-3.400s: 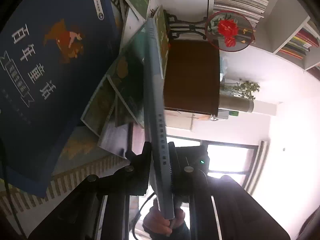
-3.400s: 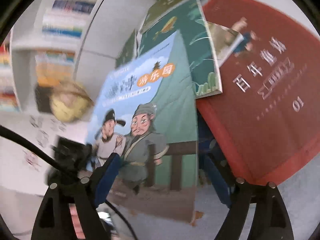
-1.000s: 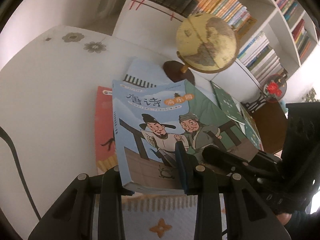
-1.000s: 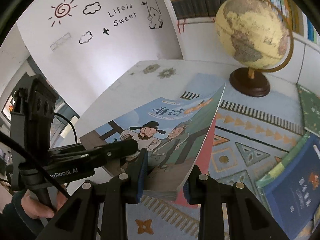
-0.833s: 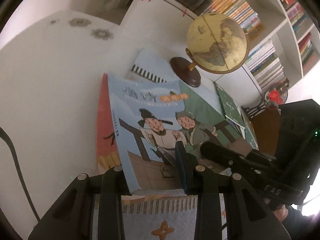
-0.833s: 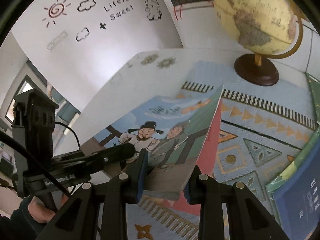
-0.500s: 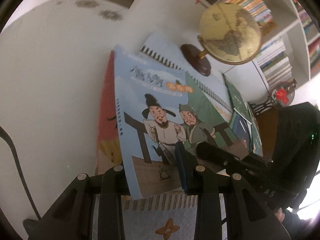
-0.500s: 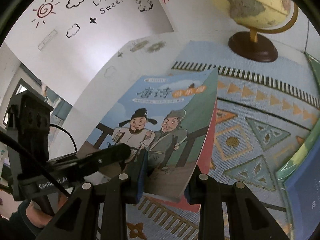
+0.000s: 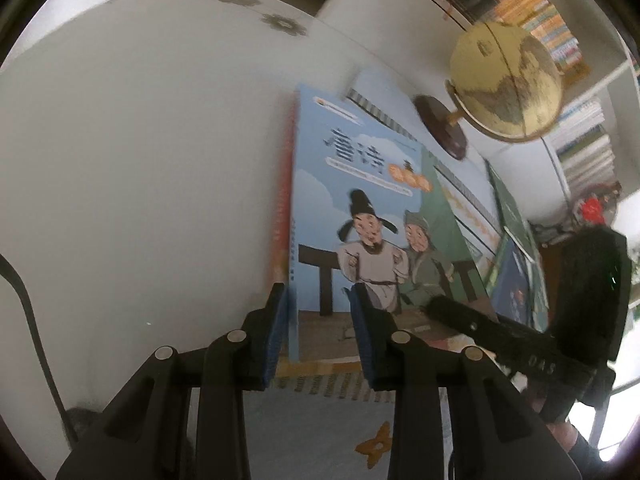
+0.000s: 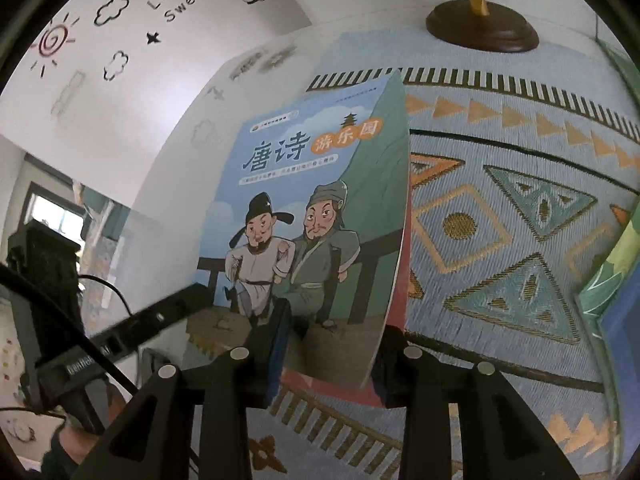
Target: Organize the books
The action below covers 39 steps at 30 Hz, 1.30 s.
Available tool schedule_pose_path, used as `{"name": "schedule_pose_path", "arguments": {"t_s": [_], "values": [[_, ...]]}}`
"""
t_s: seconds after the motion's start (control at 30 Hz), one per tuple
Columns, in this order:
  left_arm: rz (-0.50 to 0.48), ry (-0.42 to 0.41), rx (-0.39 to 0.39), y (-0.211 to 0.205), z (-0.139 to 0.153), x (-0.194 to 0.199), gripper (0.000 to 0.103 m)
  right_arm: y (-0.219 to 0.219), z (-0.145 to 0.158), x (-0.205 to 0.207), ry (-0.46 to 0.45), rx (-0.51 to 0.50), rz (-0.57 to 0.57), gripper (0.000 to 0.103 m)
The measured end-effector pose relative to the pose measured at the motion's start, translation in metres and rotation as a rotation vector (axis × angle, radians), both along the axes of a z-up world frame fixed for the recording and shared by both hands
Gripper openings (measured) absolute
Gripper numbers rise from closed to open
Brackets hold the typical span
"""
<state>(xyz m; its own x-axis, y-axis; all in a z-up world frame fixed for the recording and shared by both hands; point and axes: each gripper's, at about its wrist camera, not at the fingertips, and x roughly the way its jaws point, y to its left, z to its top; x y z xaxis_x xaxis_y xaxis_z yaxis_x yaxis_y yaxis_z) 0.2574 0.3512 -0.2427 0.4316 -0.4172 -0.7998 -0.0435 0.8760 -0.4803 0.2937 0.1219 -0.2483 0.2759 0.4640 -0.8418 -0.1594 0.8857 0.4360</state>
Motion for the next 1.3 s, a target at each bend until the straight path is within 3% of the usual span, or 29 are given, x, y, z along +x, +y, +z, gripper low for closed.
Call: {"name": "schedule_pose_path", "arguments": {"t_s": [0.07, 0.17, 0.27, 0.33, 0.5, 0.57, 0.77, 0.97, 1.1, 1.3], "values": [[0.013, -0.007, 0.049, 0.0, 0.007, -0.005, 0.029, 0.003, 0.002, -0.005, -0.009, -0.033, 0.027, 0.038], [0.026, -0.04, 0.063, -0.003, 0.024, -0.02, 0.033, 0.004, 0.004, -0.015, 0.0, -0.09, 0.057, 0.042], [0.006, -0.038, 0.095, -0.015, 0.04, -0.036, 0.079, -0.018, 0.002, -0.029, 0.077, -0.072, -0.002, 0.042], [-0.001, -0.087, 0.095, -0.026, 0.053, -0.056, 0.08, -0.035, 0.005, -0.043, 0.094, -0.031, -0.039, 0.042], [-0.029, -0.102, 0.099, -0.057, 0.069, -0.09, 0.08, -0.074, 0.026, -0.089, 0.052, 0.003, -0.096, 0.044], [-0.04, -0.12, 0.106, -0.074, 0.076, -0.104, 0.08, -0.091, 0.036, -0.11, 0.032, 0.022, -0.108, 0.052], [-0.111, -0.221, 0.134, -0.15, 0.105, -0.145, 0.08, -0.141, 0.063, -0.165, -0.04, 0.012, -0.123, 0.053], [-0.188, -0.326, 0.111, -0.224, 0.133, -0.193, 0.084, -0.226, 0.088, -0.244, -0.066, 0.003, -0.218, 0.055], [-0.244, -0.383, 0.132, -0.269, 0.139, -0.22, 0.085, -0.287, 0.091, -0.295, -0.059, 0.007, -0.32, 0.055], [-0.377, -0.375, 0.193, -0.315, 0.139, -0.246, 0.085, -0.353, 0.075, -0.341, -0.011, 0.098, -0.485, 0.055]]}}
